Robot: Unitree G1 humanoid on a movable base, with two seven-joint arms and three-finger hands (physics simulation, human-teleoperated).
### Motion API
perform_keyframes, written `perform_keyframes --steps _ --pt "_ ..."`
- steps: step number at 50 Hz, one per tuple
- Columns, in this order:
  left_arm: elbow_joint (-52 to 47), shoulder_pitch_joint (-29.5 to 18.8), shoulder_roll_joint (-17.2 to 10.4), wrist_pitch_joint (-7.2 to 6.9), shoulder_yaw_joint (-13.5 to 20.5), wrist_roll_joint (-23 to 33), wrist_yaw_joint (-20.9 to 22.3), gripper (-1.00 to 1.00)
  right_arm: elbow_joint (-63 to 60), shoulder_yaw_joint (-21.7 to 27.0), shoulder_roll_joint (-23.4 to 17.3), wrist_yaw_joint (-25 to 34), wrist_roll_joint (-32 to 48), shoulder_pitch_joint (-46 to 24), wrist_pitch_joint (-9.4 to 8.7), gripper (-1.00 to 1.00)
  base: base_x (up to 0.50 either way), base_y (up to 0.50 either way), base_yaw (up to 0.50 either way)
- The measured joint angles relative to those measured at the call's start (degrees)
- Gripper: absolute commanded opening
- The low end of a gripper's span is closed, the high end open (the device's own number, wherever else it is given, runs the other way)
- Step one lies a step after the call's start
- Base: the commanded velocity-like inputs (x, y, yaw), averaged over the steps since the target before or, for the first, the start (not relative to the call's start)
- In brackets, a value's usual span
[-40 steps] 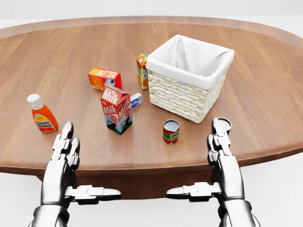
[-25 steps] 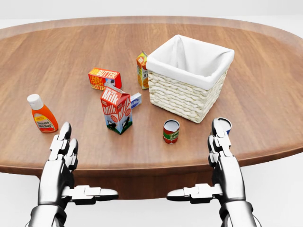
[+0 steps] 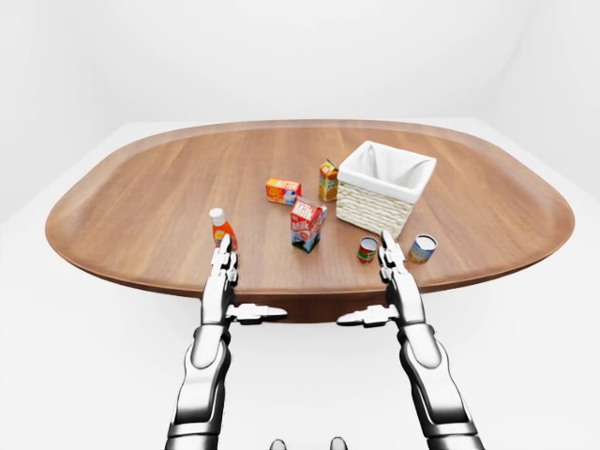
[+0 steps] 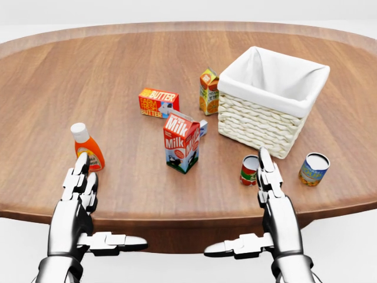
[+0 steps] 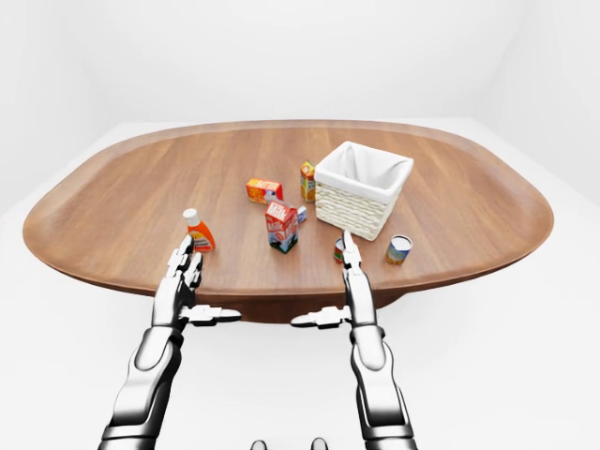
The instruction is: Pick up the tomato sauce, and put it in the basket.
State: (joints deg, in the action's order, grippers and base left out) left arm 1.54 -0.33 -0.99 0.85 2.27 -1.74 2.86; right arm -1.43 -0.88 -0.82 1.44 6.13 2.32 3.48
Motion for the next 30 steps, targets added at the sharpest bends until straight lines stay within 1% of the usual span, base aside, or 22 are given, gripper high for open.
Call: perform_keyframes --steps 2,3,4,5,11,14,17,21,30 --pt "0.1 0.0 0.0 0.14 0.0 0.0 0.0 1.00 -0.2 -0.1 0.1 0.1 0.1 0.1 0.06 1.00 0.00 0.50 0.00" --pt "0.2 0.0 -0.1 0.18 0.0 0.0 0.1 1.00 -0.3 -0.1 0.1 0.2 0.1 0.2 0.11 1.00 0.00 0.00 0.00" --pt "0.1 0.1 -0.9 0.17 0.1 0.1 0.0 1.00 -0.4 -0.2 1.0 0.3 0.0 0.2 0.10 1.00 0.00 0.00 0.00" --pt "0.1 0.1 -1.0 0.18 0.2 0.1 0.0 1.00 -0.4 -0.3 1.0 0.4 -0.1 0.2 0.11 1.00 0.00 0.00 0.00" --pt "0.0 0.2 -0.6 0.15 0.1 0.1 0.1 1.00 -0.8 -0.2 0.8 0.7 -0.7 0.4 0.06 1.00 0.00 0.00 0.00" --pt "0.0 0.2 -0.5 0.20 0.0 0.1 0.2 1.00 -1.1 -0.1 0.7 1.0 -1.2 0.4 -0.38 1.00 0.00 0.00 0.00" --pt "0.0 0.9 -0.4 0.23 0.0 0.2 0.2 1.00 -1.5 -0.1 0.7 1.3 -1.8 1.1 -0.96 1.00 0.50 -0.10 0.00" --pt "0.0 0.7 -0.3 0.29 0.0 0.2 0.3 1.00 -2.4 -0.1 0.6 1.7 -2.5 1.2 -1.60 1.00 0.50 -0.10 0.00" --pt "-0.2 0.6 -0.2 0.21 -0.1 0.2 0.4 1.00 -3.8 -0.1 0.6 2.0 -3.4 1.4 -2.06 1.00 0.50 -0.10 0.00"
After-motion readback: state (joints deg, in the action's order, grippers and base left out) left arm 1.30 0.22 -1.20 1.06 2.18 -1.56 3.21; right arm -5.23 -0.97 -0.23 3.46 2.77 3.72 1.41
